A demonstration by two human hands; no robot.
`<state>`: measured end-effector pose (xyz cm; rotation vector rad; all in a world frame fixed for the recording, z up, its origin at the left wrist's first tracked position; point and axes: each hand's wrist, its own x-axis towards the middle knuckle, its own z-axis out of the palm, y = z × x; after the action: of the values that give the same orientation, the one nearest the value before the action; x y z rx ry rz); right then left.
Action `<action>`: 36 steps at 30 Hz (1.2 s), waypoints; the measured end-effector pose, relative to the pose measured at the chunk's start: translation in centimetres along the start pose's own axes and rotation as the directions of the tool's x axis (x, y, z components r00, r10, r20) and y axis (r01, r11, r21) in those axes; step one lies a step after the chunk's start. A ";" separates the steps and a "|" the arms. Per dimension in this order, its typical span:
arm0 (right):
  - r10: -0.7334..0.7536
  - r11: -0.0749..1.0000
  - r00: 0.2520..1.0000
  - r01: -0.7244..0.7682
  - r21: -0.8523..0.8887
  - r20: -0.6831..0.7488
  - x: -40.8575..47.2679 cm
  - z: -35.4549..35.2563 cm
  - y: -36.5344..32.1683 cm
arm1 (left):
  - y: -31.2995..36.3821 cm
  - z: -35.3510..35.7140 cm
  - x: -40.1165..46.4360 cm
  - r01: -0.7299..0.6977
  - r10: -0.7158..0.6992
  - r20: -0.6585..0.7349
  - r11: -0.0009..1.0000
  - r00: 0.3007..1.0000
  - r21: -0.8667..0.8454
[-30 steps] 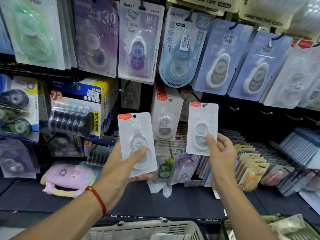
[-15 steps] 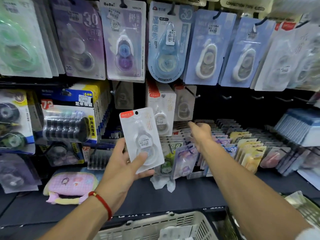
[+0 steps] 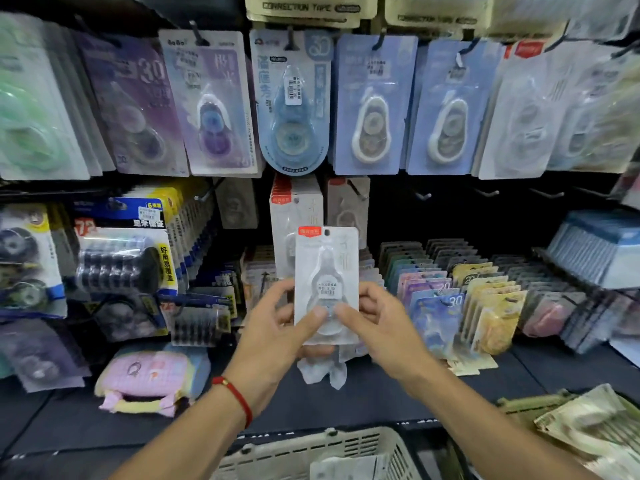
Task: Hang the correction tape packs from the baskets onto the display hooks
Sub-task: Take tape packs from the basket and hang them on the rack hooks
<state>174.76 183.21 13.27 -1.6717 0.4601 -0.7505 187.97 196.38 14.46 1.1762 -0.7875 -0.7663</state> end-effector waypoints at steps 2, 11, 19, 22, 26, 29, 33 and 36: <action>-0.030 0.998 0.998 0.033 0.045 -0.064 0.4 -0.8 -0.1 | 0.1 1.3 0.4 -0.018 0.018 -0.003 1.000 1.000 0.007; -0.022 0.989 0.958 0.063 0.136 -0.286 3.8 -2.6 -1.5 | 1.1 2.3 2.6 -0.048 0.039 0.094 0.994 0.995 0.095; -0.097 0.989 0.908 0.133 0.060 -0.407 3.6 -2.3 -1.6 | 1.8 2.1 2.8 -0.023 0.016 0.154 0.999 0.988 0.046; -0.102 0.991 0.894 0.131 0.036 -0.436 3.3 -2.2 -1.6 | 1.9 2.2 2.7 0.016 -0.015 0.171 1.000 0.985 -0.003; -0.122 0.992 0.895 0.105 -0.063 -0.428 5.2 -2.4 -1.4 | 2.0 2.3 3.2 0.015 -0.030 0.101 0.988 0.994 0.151; -0.053 0.993 0.898 0.001 -0.120 -0.438 9.0 -2.5 -0.4 | 1.0 1.7 3.3 0.021 -0.024 0.007 0.956 1.000 0.292; 0.125 0.986 0.906 -0.159 -0.053 -0.404 13.3 -3.1 1.3 | -0.8 -1.2 2.2 0.057 -0.044 -0.040 0.887 0.998 0.459; 0.215 0.932 0.915 -0.297 -0.209 -0.343 13.3 -4.0 3.5 | -2.3 -4.6 0.6 0.105 -0.068 -0.089 0.841 0.994 0.531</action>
<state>181.85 170.77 13.37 -1.6880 1.0235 -0.7865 191.90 197.61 11.37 1.7432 -0.9298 -0.5877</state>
